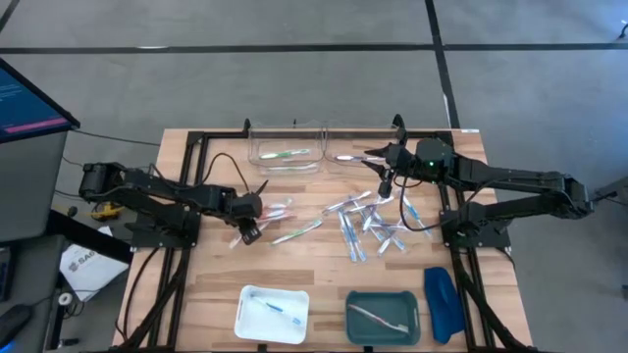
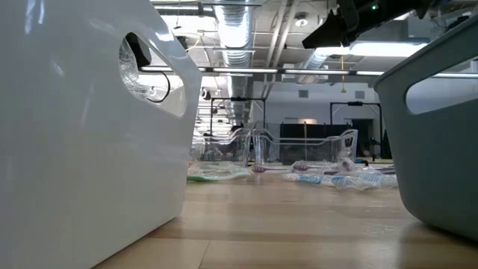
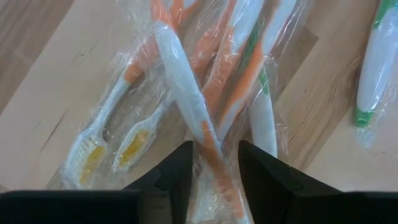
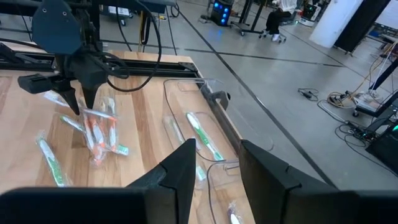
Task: Pick & Place Toothbrushes
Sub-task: Put the orange toothbrush into the green bin
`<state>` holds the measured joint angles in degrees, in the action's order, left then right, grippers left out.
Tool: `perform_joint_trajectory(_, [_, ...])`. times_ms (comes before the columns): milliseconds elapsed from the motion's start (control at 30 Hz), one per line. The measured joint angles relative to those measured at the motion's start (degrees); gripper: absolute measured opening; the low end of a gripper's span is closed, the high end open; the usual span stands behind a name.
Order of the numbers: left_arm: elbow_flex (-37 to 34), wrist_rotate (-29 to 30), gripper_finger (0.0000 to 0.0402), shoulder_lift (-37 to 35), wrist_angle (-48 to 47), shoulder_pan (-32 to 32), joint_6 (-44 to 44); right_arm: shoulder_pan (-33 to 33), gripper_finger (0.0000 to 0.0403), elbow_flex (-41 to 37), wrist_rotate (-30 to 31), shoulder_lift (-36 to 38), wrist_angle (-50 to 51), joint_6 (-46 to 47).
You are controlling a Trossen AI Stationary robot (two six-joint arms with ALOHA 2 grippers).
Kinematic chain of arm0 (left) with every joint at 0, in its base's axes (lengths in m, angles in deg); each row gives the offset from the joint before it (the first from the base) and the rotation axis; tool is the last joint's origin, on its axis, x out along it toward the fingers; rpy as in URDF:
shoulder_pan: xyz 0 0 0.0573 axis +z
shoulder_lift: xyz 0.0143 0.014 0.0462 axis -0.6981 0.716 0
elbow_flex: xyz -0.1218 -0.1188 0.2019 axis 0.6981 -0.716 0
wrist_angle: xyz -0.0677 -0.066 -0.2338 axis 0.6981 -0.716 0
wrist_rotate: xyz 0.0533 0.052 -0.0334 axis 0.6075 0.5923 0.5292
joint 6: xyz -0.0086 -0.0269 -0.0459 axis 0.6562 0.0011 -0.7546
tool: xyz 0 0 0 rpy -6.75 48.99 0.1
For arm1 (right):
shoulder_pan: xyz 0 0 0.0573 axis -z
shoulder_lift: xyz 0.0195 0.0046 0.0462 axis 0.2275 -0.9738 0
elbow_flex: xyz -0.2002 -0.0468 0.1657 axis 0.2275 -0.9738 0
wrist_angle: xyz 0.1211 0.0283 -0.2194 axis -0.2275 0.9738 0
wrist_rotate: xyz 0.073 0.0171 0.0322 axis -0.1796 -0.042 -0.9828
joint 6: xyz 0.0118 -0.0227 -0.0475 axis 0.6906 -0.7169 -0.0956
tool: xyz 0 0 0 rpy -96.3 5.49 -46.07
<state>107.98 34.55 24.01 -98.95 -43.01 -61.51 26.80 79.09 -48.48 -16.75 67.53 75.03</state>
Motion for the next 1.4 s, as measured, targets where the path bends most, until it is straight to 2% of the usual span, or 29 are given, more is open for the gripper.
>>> perform_joint_trajectory(267, [0.0,0.02,0.0014,0.0,0.6,0.0,0.0,-0.03,0.0116,0.0,0.0,0.0,-0.13,0.13])
perform_joint_trajectory(500, [1.04,-0.17,0.0008,0.0,0.55,-0.19,-0.01,-0.07,0.0116,0.0,0.0,0.0,-0.13,0.16])
perform_joint_trajectory(800, [7.4,0.34,0.0007,0.0,1.01,-2.23,3.02,-0.07,0.0116,0.0,0.0,0.0,-0.2,4.44])
perform_joint_trajectory(900, [9.34,1.92,0.0006,-0.68,4.12,-3.36,4.71,-0.25,0.0116,0.0,0.0,0.0,-0.28,7.22])
perform_joint_trajectory(1000, [9.39,2.33,0.0007,-3.16,17.1,-4.64,8.66,-1.25,0.0116,-0.02,0.0,0.0,-0.41,8.98])
perform_joint_trajectory(1167, [6.47,2.51,0.0006,-7.59,48.13,-7.74,18.68,-5.04,0.0116,-0.07,-0.02,0.0,-3.62,10.71])
perform_joint_trajectory(1300, [3.24,1.23,0.0006,-6.84,73.17,-9.95,26.75,-8.77,0.0116,-0.07,-0.03,0.02,-9.41,10.61])
perform_joint_trajectory(1400, [2.55,0.98,0.0006,-4.65,80.59,-10.55,29.99,-11.83,0.0116,-0.07,-0.09,0.02,-14.5,10.23])
